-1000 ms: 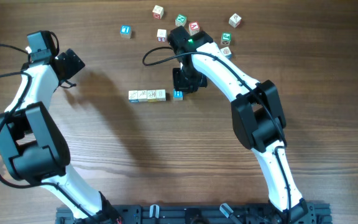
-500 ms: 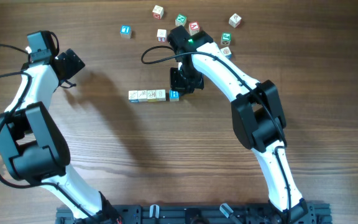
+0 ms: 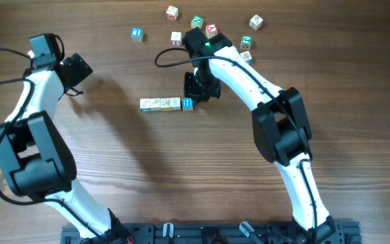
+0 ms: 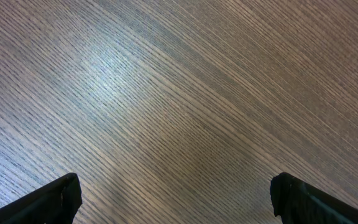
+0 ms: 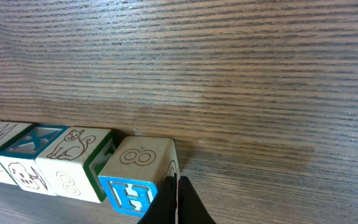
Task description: Form a horizontal line
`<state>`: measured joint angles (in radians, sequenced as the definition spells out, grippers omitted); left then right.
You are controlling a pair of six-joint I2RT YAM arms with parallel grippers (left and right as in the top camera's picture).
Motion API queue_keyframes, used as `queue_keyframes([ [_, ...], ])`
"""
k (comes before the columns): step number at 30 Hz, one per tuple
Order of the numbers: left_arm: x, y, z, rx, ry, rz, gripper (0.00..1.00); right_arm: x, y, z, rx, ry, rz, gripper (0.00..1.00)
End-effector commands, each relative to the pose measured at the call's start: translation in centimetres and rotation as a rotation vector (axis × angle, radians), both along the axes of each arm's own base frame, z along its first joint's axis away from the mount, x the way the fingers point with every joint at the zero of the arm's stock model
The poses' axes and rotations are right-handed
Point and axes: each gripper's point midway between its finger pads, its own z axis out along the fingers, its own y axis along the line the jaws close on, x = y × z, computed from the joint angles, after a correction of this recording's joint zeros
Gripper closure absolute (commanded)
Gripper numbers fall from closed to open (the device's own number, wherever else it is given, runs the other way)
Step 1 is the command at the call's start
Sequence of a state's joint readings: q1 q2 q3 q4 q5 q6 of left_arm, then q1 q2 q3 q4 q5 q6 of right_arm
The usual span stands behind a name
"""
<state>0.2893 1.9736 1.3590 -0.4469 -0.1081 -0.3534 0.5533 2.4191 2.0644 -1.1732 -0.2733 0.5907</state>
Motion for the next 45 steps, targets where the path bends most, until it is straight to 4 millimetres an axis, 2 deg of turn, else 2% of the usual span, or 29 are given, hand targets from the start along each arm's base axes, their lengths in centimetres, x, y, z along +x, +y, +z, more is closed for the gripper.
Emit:
queue_keyframes([
  [1, -0.1, 0.3, -0.3, 0.009, 0.008, 0.003, 0.00, -0.1, 0.3, -0.4, 0.011, 0.017, -0.012, 0.96],
  [32, -0.1, 0.3, -0.3, 0.009, 0.008, 0.003, 0.00, 0.1, 0.8, -0.3, 0.038, 0.020, -0.034, 0.95],
  [36, -0.1, 0.3, -0.3, 0.009, 0.008, 0.003, 0.00, 0.5, -1.2, -0.8, -0.072, -0.023, -0.014, 0.95],
  [39, -0.1, 0.3, -0.3, 0.009, 0.008, 0.003, 0.00, -0.2, -1.9, -0.9, -0.105, -0.001, 0.006, 0.96],
  [45, -0.1, 0.3, -0.3, 0.009, 0.008, 0.003, 0.00, -1.1, -0.5, -0.7, -0.049, 0.027, 0.031, 0.96],
])
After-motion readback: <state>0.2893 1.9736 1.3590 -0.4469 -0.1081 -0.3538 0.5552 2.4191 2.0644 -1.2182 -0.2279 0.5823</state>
